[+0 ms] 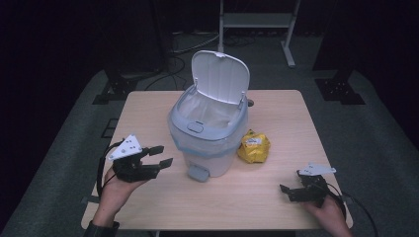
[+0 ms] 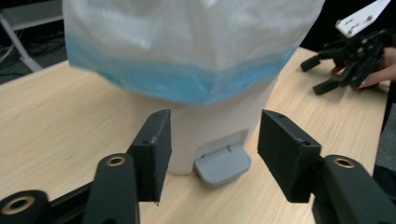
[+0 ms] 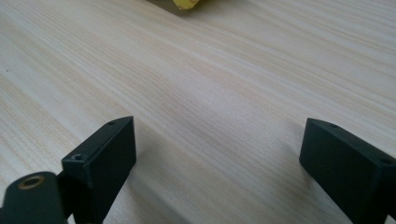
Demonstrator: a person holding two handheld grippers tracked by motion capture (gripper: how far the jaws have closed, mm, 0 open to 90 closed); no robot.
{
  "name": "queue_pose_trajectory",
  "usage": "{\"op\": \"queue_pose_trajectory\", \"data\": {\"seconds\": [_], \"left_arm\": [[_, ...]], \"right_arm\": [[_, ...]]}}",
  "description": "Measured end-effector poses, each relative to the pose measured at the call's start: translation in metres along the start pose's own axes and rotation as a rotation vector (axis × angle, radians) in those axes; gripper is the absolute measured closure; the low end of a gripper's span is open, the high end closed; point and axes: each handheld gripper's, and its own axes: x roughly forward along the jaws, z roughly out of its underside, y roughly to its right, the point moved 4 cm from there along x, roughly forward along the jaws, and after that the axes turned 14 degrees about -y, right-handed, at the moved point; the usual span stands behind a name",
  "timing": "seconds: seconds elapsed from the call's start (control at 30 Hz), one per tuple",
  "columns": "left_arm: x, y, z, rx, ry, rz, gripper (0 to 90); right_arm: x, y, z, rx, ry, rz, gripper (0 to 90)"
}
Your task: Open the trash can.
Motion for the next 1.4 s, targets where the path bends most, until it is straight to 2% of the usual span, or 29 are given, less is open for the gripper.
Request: {"op": "queue_pose_trajectory", "data": {"seconds": [0.17,0.5,0.63,0.7,1.0,1.4], "left_arm": [[0.004,-0.004,0.012,-0.015,-0.016,-0.018,36.1],[0.018,-0.010,0.034,-0.018,-0.059,-0.071,19.6],[0.024,-0.014,0.045,-0.020,-0.065,-0.085,17.4],[0.028,-0.016,0.051,-0.023,-0.079,-0.099,11.5],[0.040,-0.024,0.073,-0.042,-0.122,-0.116,6.2],[0.056,-0.029,0.094,-0.034,-0.186,-0.127,2.7]], "right_arm": [[0.000,0.000,0.000,0.001,0.000,0.000,9.7],[0.000,0.000,0.000,0.001,0.000,0.000,9.7],[0.000,0.000,0.000,0.000,0.000,0.000,9.7],[0.000,0.000,0.000,0.001,0.000,-0.001,9.7],[0.000,0.000,0.000,0.002,0.000,-0.001,9.7],[0.000,0.000,0.000,0.002,0.000,-0.001,9.7]]}}
